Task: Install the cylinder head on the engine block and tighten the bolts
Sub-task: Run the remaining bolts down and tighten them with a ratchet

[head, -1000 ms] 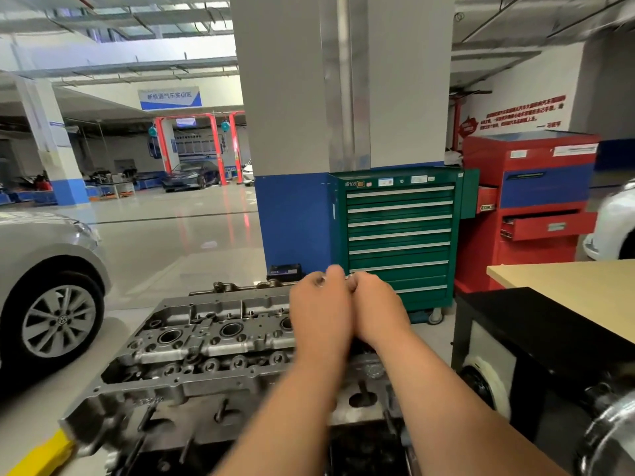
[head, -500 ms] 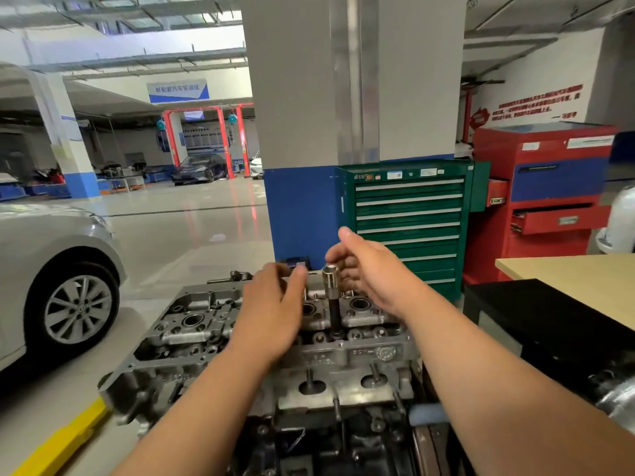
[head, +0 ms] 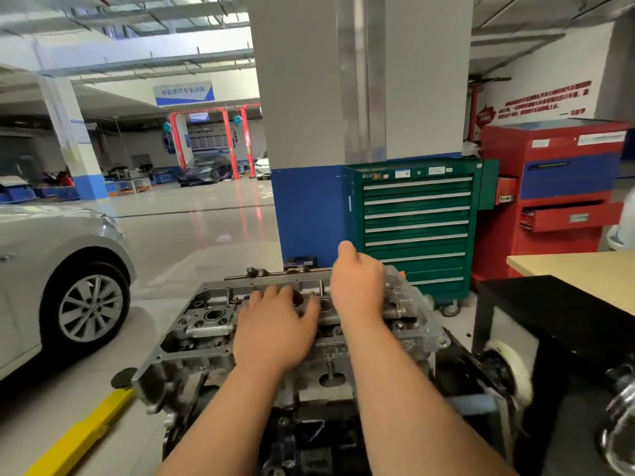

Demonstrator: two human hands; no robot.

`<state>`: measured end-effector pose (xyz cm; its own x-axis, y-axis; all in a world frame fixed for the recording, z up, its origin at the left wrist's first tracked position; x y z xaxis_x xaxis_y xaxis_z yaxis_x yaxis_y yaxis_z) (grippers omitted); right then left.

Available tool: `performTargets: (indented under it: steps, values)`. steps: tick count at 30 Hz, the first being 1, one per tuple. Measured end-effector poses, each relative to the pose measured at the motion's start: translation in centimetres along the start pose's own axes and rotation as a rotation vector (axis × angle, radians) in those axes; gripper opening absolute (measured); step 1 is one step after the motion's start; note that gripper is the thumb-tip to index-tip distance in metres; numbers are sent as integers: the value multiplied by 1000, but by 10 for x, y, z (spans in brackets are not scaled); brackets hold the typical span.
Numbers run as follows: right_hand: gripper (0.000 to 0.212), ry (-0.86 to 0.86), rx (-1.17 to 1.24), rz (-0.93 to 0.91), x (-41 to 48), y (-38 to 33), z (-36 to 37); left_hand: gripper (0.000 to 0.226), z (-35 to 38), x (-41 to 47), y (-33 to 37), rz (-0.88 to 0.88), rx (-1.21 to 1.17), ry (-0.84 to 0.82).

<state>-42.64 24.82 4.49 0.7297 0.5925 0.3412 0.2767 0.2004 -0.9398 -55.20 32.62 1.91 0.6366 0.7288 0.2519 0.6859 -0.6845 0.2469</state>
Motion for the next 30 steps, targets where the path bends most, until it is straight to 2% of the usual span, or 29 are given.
performTargets:
  steps: [3, 5, 6, 7, 8, 10, 11, 12, 13, 14, 16, 17, 19, 21, 23, 25, 26, 27, 28, 30]
  values:
    - [34, -624, 142, 95, 13, -4, 13, 51, 5, 6, -2, -1, 16, -61]
    - [43, -840, 283, 196, 11, -5, 17, 52, 5, 9, -2, -17, 6, -75]
    - [52, -832, 335, 246, 9, -4, 18, 54, 5, 10, -2, -25, 3, -81]
    - [57, -726, 331, 244, 11, 0, 18, 58, 6, 9, -3, -26, 2, -82]
    - [61, -539, 250, 182, 12, 4, 17, 62, 6, 9, -3, -17, 3, -79]
    - [61, -60, -28, -4, -1, -2, 6, 62, 6, 10, -3, -15, 6, -78]
    - [60, 102, -85, -61, -9, -5, 2, 61, 6, 9, -3, -19, 8, -79]
    - [58, 160, -94, -87, -11, -6, 0, 60, 6, 8, -2, -17, 11, -75]
    - [55, 106, -76, -82, -7, -4, 0, 60, 6, 6, -1, -10, 15, -70]
    - [50, -61, -40, -45, 2, -3, 3, 61, 6, 5, -2, -4, 20, -70]
    - [33, -507, 14, 70, 14, -6, 7, 61, 7, 7, -2, 2, 33, -84]
    - [25, -661, 85, 123, 15, -8, 7, 58, 7, 8, -1, -1, 33, -91]
    - [26, -799, 301, 228, 12, -7, 12, 52, 5, 9, 0, -13, 12, -99]
    - [44, -692, 352, 244, 12, -2, 16, 52, 5, 6, 1, -12, 2, -97]
    - [57, -313, 136, 120, 10, 2, 13, 52, 6, 5, 1, -5, 3, -95]
    - [59, 82, -74, -13, -5, -6, 3, 45, 5, 5, 0, -19, -10, -89]
    - [58, 148, -96, -51, -5, -7, 1, 44, 5, 4, 0, -20, -10, -81]
    - [55, 106, -82, -67, 0, -6, 1, 46, 5, 3, 0, -14, -2, -75]
    - [51, -52, -42, -63, 10, -5, 4, 49, 5, 2, -1, -6, 9, -73]
    - [36, -515, -91, 16, 22, -9, 12, 52, 5, 3, -1, -2, 23, -77]
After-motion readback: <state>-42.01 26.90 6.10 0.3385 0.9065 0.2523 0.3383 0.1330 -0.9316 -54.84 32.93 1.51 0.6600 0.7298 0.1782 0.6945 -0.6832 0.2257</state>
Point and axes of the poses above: each hand's wrist, its own x-axis towards the middle knuckle, its own z-axis out of the palm, y = z × x, the point moved 6 cm from there along x, towards the middle knuckle, and after that the axes turned 15 degrees about -y, right-handed, at the moved point
